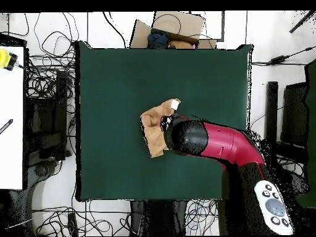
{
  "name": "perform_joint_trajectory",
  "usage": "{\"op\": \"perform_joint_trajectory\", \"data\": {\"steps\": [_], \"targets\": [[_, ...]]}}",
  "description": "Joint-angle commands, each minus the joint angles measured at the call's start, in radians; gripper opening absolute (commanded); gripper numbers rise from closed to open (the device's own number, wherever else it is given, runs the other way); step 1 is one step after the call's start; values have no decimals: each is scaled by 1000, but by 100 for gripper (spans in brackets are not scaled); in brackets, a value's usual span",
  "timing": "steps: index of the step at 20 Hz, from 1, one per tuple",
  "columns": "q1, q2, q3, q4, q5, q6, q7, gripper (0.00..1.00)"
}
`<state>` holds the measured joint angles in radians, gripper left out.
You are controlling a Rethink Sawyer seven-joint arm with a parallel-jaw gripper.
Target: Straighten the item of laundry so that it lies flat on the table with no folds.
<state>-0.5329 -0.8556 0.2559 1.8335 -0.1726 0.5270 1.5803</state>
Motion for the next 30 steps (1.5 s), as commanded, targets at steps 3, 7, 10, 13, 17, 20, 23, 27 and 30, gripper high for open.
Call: {"op": "perform_joint_trajectory", "data": {"steps": [3, 7, 10, 13, 17, 20, 23, 27, 30], "targets": [[-15, 48, 92, 27, -94, -65, -30, 100], [-24, 78, 95, 26, -113, -104, -14, 100], [-24, 96, 89, 20, -121, -114, 0, 100], [-28, 123, 89, 14, -131, -137, 13, 100], [-35, 150, 94, 15, -130, -166, 25, 100], [-39, 167, 94, 23, -127, -190, 34, 100], [-42, 179, 93, 32, -121, -206, 45, 100], [-46, 201, 86, 32, -119, -222, 52, 100], [-46, 211, 79, 34, -120, -234, 57, 100]]}}
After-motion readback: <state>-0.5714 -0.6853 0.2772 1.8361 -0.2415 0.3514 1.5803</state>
